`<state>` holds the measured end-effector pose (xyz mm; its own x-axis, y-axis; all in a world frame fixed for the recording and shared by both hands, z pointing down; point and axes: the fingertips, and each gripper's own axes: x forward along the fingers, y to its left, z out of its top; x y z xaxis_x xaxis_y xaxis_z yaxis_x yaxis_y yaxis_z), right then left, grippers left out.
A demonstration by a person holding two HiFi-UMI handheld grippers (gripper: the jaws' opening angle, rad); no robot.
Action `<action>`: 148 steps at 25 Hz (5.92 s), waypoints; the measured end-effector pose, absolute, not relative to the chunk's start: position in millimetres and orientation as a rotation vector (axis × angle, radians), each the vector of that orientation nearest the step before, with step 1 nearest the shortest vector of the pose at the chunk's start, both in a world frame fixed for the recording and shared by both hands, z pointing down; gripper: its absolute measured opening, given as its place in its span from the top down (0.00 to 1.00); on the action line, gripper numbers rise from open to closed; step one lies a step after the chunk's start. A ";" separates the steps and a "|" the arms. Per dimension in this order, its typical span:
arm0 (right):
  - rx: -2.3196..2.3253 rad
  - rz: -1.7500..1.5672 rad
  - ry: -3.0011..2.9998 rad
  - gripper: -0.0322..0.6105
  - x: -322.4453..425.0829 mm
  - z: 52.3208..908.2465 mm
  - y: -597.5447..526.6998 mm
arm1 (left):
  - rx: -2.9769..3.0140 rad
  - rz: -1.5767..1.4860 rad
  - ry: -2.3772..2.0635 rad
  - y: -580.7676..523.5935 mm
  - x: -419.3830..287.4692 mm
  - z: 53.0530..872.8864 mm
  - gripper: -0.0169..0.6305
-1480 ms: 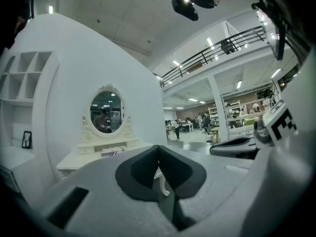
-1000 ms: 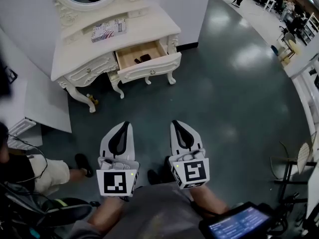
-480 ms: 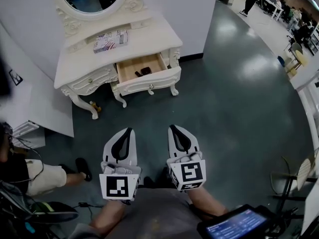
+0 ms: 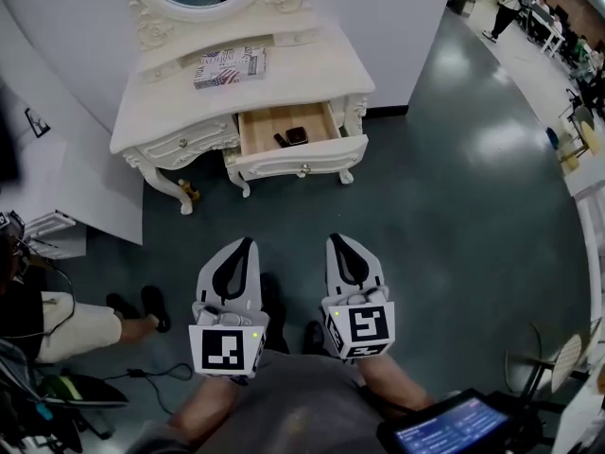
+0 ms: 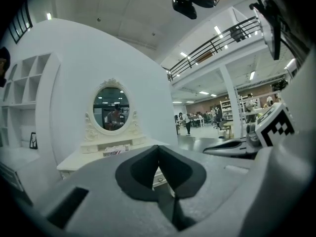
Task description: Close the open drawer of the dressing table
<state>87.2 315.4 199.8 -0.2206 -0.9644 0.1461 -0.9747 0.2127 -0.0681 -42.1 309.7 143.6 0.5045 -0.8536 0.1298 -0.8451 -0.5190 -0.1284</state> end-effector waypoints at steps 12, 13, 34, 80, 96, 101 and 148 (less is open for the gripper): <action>1.934 0.250 -2.311 0.93 67.0 222.2 220.8 | -2.758 -0.273 1.524 209.7 -72.1 170.4 0.95; 1.944 0.248 -2.301 0.93 64.8 223.8 210.9 | -2.762 -0.274 1.522 199.8 -76.6 172.4 0.95; 2.151 0.074 -2.145 0.93 48.2 177.0 95.9 | -2.815 -0.105 1.356 71.5 -110.9 142.0 0.95; 1.772 0.680 -2.004 0.67 81.5 429.9 28.1 | -3.048 -0.480 1.412 -20.2 -34.6 318.3 0.95; 1.716 0.655 -2.066 0.67 81.5 429.2 4.9 | -3.031 -0.526 1.476 -32.2 -35.9 325.9 0.95; 1.698 0.655 -2.075 0.67 80.1 429.9 0.3 | -3.013 -0.532 1.504 -40.7 -40.8 327.0 0.95; 1.644 0.579 -2.106 0.68 75.5 433.0 -71.4 | -2.995 -0.520 1.613 -83.7 -63.8 334.7 0.95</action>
<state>75.5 -71.4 433.0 -0.2244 -0.8047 0.5497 -0.9726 0.2201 -0.0748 -63.8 -83.7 334.7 0.5257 -0.7532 0.3953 -0.8424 -0.5257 0.1185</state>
